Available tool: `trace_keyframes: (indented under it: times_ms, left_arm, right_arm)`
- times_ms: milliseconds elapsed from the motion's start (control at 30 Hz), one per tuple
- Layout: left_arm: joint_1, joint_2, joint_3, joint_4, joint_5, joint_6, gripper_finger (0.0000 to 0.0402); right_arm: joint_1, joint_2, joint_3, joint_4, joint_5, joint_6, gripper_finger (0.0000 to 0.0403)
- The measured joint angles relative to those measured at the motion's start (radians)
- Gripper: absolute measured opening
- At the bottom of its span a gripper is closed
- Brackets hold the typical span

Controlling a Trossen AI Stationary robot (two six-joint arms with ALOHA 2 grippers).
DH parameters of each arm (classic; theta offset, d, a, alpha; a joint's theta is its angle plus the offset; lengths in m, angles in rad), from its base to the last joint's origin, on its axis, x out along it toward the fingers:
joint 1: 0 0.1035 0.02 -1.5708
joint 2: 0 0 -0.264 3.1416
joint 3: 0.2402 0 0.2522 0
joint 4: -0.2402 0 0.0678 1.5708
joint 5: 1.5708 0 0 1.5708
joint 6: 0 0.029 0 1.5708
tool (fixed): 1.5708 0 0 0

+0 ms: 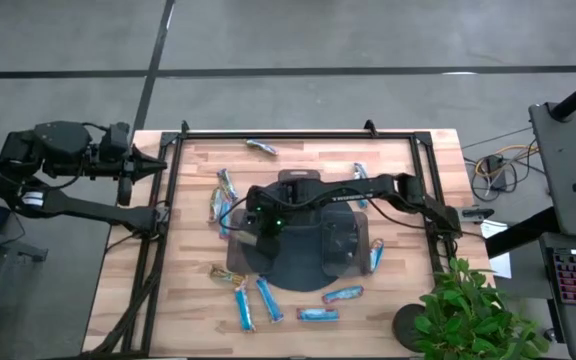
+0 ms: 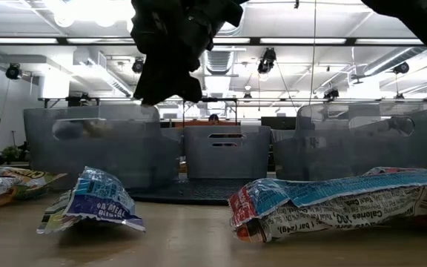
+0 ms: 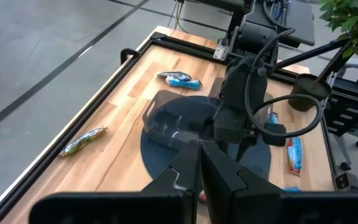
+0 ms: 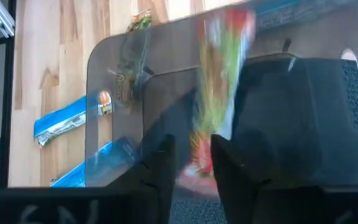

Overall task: Pick and place Granola Bars by type
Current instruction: Put the red granola bar into the bottom left black bin

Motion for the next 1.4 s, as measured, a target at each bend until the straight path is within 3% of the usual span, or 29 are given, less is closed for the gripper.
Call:
trace_keyframes:
  times_ms: [200, 367, 733, 1033, 1233, 1400]
  left_arm:
    - [0.0, 0.0, -0.001, -0.053, 0.001, -0.006, 0.0]
    - [0.0, 0.0, -0.001, -0.05, 0.003, -0.017, 0.0]
    - [0.0, -0.001, -0.001, -0.05, -0.003, -0.018, 0.0]
    - [0.0, -0.013, -0.101, -0.047, -0.107, -0.031, 0.0]
    - [0.0, -0.015, -0.22, 0.001, -0.241, -0.184, 0.0]
    - [0.0, -0.008, -0.308, 0.041, -0.245, -0.336, 0.0]
  right_arm:
    - [0.0, -0.017, -0.001, 0.006, 0.003, -0.016, 0.015]
    - [0.0, -0.104, 0.008, 0.011, 0.005, -0.071, 0.0151]
    - [-0.001, -0.373, 0.01, 0.0, 0.148, -0.189, 0.0098]
    - [-0.003, -0.562, 0.009, -0.093, 0.269, -0.243, 0.0019]
    - [-0.003, -0.615, 0.008, -0.213, 0.38, -0.21, 0.0009]
    - [-0.003, -0.628, 0.007, -0.273, 0.426, -0.198, 0.0009]
